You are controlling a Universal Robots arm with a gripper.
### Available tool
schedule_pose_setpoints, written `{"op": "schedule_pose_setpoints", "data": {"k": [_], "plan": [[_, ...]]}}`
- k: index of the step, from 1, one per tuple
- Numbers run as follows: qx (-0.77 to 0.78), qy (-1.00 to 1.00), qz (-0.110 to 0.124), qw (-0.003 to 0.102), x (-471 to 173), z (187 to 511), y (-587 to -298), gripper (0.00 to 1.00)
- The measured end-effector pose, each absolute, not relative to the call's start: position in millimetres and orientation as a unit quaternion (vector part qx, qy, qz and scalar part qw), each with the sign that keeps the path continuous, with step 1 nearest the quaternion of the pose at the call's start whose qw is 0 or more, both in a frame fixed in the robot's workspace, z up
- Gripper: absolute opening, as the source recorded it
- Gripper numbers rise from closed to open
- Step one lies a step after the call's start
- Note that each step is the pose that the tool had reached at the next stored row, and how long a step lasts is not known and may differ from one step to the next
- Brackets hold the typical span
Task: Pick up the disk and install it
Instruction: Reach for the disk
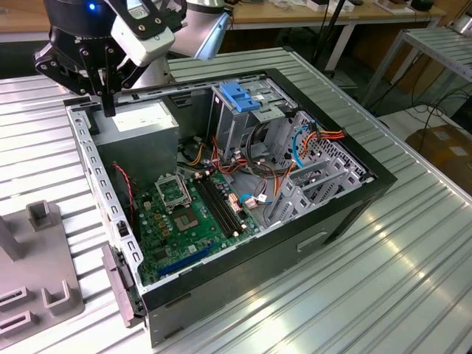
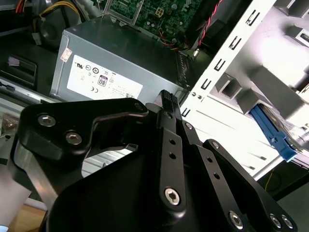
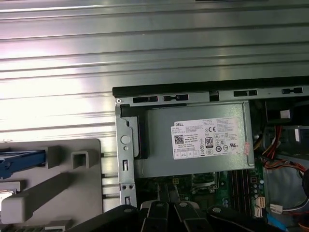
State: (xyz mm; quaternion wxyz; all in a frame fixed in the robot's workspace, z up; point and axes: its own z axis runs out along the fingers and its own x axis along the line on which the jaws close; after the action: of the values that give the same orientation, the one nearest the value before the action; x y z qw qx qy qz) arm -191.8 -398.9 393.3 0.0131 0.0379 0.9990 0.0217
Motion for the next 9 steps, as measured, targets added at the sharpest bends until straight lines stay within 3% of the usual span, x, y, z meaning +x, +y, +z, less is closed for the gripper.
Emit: {"op": "schedule_pose_setpoints", "data": {"k": [9], "plan": [[0.038, 0.999, 0.022, 0.013, -201.4, 393.3, -398.9, 0.1]]}}
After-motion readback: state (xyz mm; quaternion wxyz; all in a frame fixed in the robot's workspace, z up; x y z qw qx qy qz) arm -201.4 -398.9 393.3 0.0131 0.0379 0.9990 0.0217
